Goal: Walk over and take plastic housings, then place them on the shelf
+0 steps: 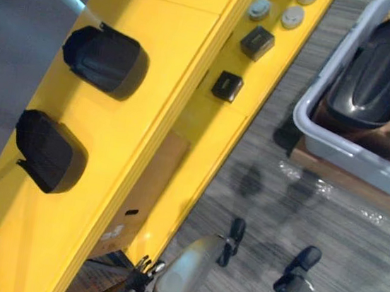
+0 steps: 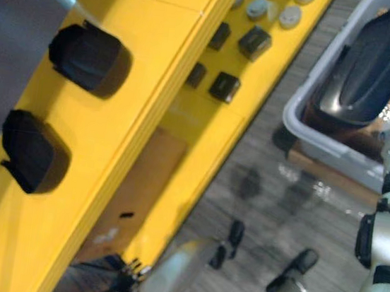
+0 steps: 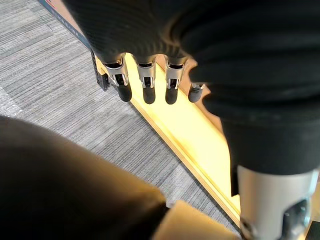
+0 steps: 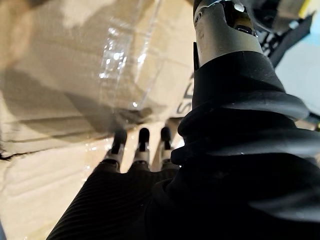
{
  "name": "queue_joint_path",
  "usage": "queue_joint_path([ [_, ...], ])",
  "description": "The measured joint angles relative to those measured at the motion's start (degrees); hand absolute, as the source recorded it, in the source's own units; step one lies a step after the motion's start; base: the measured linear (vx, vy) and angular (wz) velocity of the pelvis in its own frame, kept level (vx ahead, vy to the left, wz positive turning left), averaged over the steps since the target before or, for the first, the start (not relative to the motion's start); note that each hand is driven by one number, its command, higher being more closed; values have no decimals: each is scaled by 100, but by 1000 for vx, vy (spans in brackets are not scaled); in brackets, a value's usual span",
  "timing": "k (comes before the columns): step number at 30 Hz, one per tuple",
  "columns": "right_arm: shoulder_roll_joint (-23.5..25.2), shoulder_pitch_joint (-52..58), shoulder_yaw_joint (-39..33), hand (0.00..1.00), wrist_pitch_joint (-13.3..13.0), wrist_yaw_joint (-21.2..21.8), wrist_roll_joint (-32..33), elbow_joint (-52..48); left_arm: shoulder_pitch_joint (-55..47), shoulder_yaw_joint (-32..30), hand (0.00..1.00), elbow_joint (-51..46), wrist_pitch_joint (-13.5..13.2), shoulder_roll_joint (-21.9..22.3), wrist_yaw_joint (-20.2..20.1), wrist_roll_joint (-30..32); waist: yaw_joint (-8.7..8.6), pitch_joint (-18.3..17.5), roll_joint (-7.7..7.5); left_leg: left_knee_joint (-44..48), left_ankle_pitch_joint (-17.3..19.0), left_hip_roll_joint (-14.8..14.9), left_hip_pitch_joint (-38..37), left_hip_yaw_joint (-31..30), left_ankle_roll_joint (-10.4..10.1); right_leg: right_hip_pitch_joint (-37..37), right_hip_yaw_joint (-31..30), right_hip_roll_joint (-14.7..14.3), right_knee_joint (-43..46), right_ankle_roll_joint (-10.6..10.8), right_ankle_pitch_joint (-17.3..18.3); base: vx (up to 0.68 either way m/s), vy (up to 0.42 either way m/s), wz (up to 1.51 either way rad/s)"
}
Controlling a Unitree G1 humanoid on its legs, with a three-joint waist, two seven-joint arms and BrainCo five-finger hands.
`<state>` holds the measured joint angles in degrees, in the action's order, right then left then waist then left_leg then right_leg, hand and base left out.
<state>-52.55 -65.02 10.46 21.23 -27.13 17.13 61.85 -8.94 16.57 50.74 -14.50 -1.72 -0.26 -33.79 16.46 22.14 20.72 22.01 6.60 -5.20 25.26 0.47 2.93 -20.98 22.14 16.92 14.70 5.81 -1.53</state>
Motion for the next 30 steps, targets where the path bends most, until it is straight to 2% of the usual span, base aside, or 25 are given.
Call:
queue_joint_path([
  [3,-171,-6,222,0,34,261,-124,8,26,41,0,7,1,-1,-7,-3,40,-30,37,33,15,5,95,-43,-19,-78,46,1,23,-21,38,-14,7,5],
  [4,-243,-7,273,100,52,391,-239,13,35,43,0,8,4,0,-4,-6,69,-30,37,33,15,8,123,-45,-19,-101,46,2,40,-25,41,0,0,0],
  [9,-495,-8,486,100,162,755,-633,68,41,47,0,11,8,0,-24,-7,92,-37,47,40,20,15,131,-84,-28,-87,111,-1,45,-35,54,-3,4,3],
  [14,-740,-104,715,100,256,1079,-1314,163,45,51,0,8,8,0,-64,-10,110,-49,61,55,19,42,175,-96,-28,-107,133,-32,60,-39,56,0,0,0],
  [18,-757,-126,786,100,436,1071,-1758,174,53,101,0,-2,0,-1,-98,-15,166,-58,73,58,19,56,172,-114,-28,-110,147,-45,70,-68,79,-2,0,1],
  [22,-751,-274,876,100,782,848,-1870,255,53,165,0,-10,-44,-3,-108,-16,171,-68,85,57,22,55,146,-130,-33,-97,164,-31,97,-65,124,-2,1,1],
  [23,-699,-272,875,0,843,773,-1868,303,52,173,0,-15,-44,-4,-109,-15,172,-69,87,51,22,51,122,-130,-34,-93,164,-23,116,-59,146,0,0,0],
  [25,-633,-273,865,0,855,538,-1833,408,48,208,0,-44,-46,-6,-109,-14,176,-76,94,46,26,43,85,-135,-39,-76,168,0,171,-61,186,-4,5,2],
  [27,-629,-320,851,0,748,178,-1782,400,20,220,0,-136,-45,-6,-109,-10,180,-79,99,46,26,45,85,-144,-39,-63,177,-4,171,-62,187,0,0,0],
  [29,-630,-412,751,0,218,-433,-1760,363,-20,238,0,-257,-44,-6,-110,-8,168,-81,100,46,26,46,70,-145,-39,-39,179,-4,173,-61,187,0,0,0],
  [30,-629,-448,715,0,82,-550,-1729,331,-19,237,0,-271,-45,-6,-110,-8,164,-81,101,46,26,46,66,-145,-39,-35,178,-4,176,-61,187,0,0,0],
])
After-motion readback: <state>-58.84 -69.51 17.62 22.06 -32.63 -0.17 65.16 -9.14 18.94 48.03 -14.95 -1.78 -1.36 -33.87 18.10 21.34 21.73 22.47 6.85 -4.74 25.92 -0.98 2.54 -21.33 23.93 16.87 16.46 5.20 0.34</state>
